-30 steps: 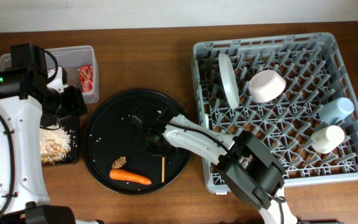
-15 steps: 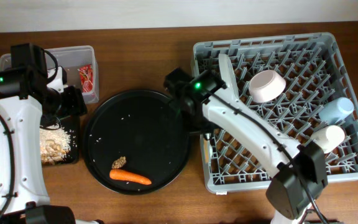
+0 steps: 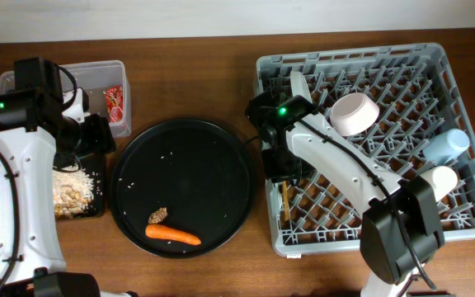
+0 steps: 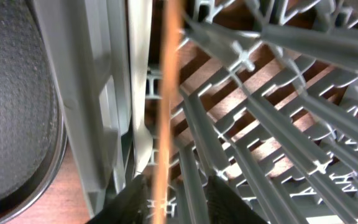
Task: Sort waste into correct bins and load items into the dishwasher rack
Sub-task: 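Lay the chopstick into the rack's left side with the right gripper, then grasp the orange carrot with the left gripper and drop it on the black tray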
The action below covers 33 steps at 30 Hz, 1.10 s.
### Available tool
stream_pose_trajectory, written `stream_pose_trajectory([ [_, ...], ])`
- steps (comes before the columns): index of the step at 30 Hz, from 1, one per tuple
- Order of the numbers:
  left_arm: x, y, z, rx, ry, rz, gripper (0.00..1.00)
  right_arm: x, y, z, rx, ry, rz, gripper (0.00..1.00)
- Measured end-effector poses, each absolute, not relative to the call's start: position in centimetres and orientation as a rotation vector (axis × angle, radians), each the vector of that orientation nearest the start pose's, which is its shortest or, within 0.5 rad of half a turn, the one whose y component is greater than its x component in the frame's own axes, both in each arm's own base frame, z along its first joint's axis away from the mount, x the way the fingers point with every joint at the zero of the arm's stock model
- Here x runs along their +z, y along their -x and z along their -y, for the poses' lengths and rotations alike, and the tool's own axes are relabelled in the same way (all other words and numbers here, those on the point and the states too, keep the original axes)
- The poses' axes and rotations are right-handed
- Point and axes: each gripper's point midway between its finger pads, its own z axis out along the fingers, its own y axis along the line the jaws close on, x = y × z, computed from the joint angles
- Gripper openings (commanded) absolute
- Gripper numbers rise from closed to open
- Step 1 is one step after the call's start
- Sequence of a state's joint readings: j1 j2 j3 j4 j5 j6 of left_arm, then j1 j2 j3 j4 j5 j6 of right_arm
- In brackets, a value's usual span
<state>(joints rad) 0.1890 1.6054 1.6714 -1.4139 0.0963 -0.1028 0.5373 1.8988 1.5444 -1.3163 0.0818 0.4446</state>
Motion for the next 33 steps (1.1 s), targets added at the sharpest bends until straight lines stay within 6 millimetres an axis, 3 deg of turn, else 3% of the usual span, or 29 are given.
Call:
stream_pose_trajectory([
  [3,21.4,-32.1,-4.5,-0.127,0.412,-2.883,0.70,9.6,-29.1,-15.6,-0.184,0.153,-3.175,0.49],
  [4,21.4,-32.1,-4.5,-0.127,0.413,-2.884,0.70,11.2,-29.5,-15.7,-0.139,0.133,-3.132,0.54],
  [6,21.4,-31.8,-4.4,-0.127,0.415,-2.895,0.70,15.6,-30.7,-14.9,-0.025,0.064,-3.011,0.77],
  [8,21.4,-31.7,-4.3,-0.134,0.416,-2.899,0.70,20.4,-31.2,-10.4,0.068,-0.144,-2.893,0.98],
  [10,21.4,-31.9,-3.6,-0.175,0.401,-2.897,0.70,22.9,-30.5,-4.9,0.113,-0.292,-2.846,0.99],
  [13,19.8,-31.2,-0.9,-0.245,0.372,-2.955,0.73,23.0,-28.6,0.0,0.102,-0.419,-2.893,0.99],
  [15,17.4,-29.7,1.3,-0.272,0.409,-3.044,0.96,22.6,-28.0,1.7,0.100,-0.451,-2.910,0.99],
  [16,15.9,-28.7,2.5,-0.277,0.454,-3.090,0.99,22.2,-27.9,2.2,0.108,-0.461,-2.918,0.99],
  [18,12.6,-26.1,4.8,-0.262,0.581,-3.194,0.99,21.2,-27.5,2.2,0.122,-0.453,-2.950,0.99],
  [21,8.7,-22.7,6.4,-0.182,0.832,-3.267,0.99,20.5,-27.3,2.1,0.132,-0.445,-2.967,0.99],
  [25,6.1,-21.3,7.1,-0.141,1.046,-3.236,0.99,19.8,-27.2,2.1,0.133,-0.442,-2.978,0.99],
  [33,2.2,-18.9,9.3,-0.137,1.229,-3.198,0.99,19.3,-27.1,2.0,0.133,-0.444,-2.989,0.99],
])
